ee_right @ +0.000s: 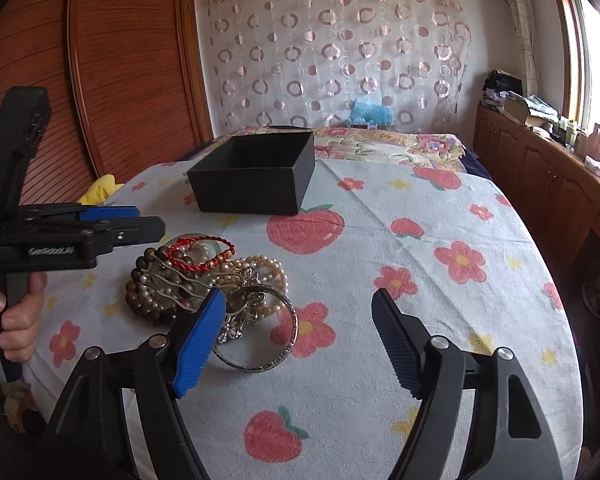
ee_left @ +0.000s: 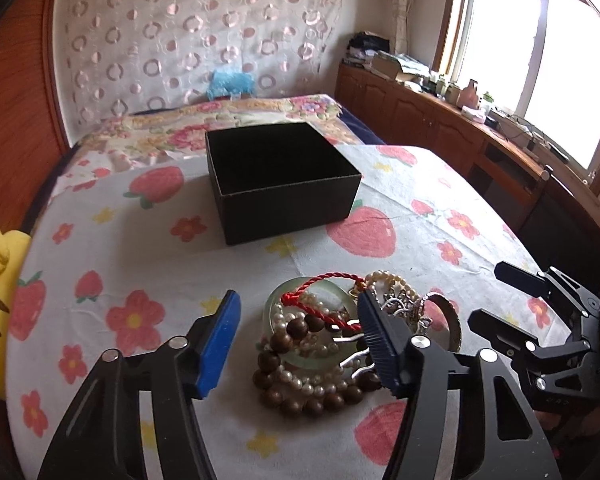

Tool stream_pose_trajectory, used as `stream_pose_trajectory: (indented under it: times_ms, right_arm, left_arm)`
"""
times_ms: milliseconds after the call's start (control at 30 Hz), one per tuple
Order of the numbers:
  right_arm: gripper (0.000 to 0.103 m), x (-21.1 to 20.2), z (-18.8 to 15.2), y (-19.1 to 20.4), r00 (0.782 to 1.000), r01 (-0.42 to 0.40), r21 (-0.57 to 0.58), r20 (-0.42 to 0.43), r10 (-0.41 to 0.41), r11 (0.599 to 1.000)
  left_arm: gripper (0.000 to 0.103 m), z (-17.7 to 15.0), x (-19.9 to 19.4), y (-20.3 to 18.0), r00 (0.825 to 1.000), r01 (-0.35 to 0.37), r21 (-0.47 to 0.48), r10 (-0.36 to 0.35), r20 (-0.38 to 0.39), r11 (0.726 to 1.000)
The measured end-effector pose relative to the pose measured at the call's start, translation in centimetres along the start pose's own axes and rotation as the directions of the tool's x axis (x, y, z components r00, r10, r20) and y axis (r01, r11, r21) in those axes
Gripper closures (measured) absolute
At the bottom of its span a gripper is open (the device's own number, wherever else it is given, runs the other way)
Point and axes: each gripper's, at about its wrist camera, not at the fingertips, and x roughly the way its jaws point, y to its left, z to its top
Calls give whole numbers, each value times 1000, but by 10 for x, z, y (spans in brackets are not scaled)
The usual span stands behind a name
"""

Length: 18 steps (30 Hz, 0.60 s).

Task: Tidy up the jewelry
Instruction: 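Grasp the red cord bracelet with the left tool while the right tool approaches the silver bangle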

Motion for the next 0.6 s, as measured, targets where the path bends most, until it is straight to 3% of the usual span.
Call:
stream_pose_trajectory:
  times_ms: [67, 367, 600]
  right_arm:
    - [26, 1, 0, -1, 1000, 0, 1, -2, 0, 1000]
    - [26, 6, 0, -1, 1000, -7, 0, -9, 7, 1000]
    - [26, 9, -1, -1, 1000, -10, 1, -20, 10, 1000]
  left_arm:
    - [63, 2, 8, 1, 1000, 5, 4, -5, -23, 1000]
    - [74, 7, 36, -4, 992, 21, 13, -19, -124, 1000]
    - [89, 4, 37, -4, 991, -2, 24, 5, -131, 1000]
